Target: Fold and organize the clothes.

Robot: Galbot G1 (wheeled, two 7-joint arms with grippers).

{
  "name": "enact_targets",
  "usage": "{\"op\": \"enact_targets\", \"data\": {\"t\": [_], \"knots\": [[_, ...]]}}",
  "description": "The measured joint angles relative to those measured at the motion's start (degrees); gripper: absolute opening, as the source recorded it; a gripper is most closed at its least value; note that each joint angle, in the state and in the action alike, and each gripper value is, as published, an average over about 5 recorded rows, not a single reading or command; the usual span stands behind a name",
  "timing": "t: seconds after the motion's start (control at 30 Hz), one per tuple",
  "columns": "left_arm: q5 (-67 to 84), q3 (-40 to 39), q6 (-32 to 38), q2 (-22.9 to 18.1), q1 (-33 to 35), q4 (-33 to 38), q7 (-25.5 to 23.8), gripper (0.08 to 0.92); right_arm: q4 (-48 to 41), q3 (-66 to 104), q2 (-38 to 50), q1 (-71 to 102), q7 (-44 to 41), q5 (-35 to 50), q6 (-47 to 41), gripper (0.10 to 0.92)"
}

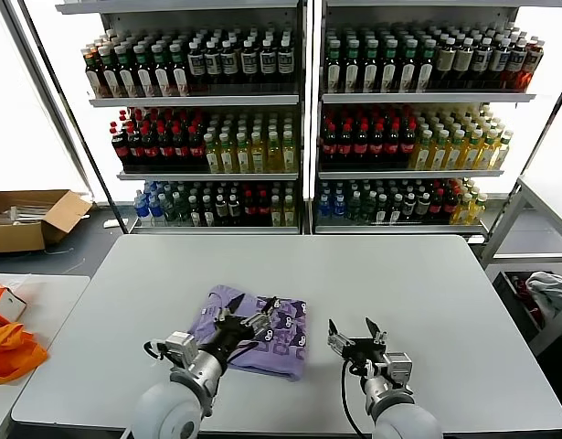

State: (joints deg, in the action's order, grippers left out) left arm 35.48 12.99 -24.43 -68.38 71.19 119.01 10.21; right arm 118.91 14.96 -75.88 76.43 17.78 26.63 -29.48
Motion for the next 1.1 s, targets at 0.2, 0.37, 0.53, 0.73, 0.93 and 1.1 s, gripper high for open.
{"op": "enact_targets", "data": {"t": [0.2,0.37,0.53,0.73,0.93,1.1], "knots": [[-2.4,3.2,-0.6,0.4,1.5,0.3,1.7,0.821,-0.6,-3.0,0.0,-2.6,2.9,7.3,-1.6,0.823],[-4.5,5.1,-0.7,-0.1,2.6,-0.1,2.4,0.823,-1.1,-5.4,-0.1,-4.3,5.0,11.1,-2.4,0.823],[-6.2,6.4,-0.7,-0.7,3.7,-0.2,3.0,0.823,-1.9,-7.0,-0.7,-5.4,6.7,14.1,-2.8,0.823],[-7.5,7.5,-0.8,-1.1,4.8,-0.1,3.8,0.823,-3.2,-8.7,-1.8,-5.6,8.4,16.2,-3.1,0.823],[-8.2,8.1,-0.8,-1.2,5.6,-0.1,4.2,0.822,-4.0,-10.0,-2.6,-5.4,9.8,16.9,-3.2,0.796],[-8.7,8.3,-0.8,-1.6,6.2,0.2,4.3,0.823,-4.7,-10.6,-2.7,-5.4,10.5,17.2,-3.1,0.664]]}}
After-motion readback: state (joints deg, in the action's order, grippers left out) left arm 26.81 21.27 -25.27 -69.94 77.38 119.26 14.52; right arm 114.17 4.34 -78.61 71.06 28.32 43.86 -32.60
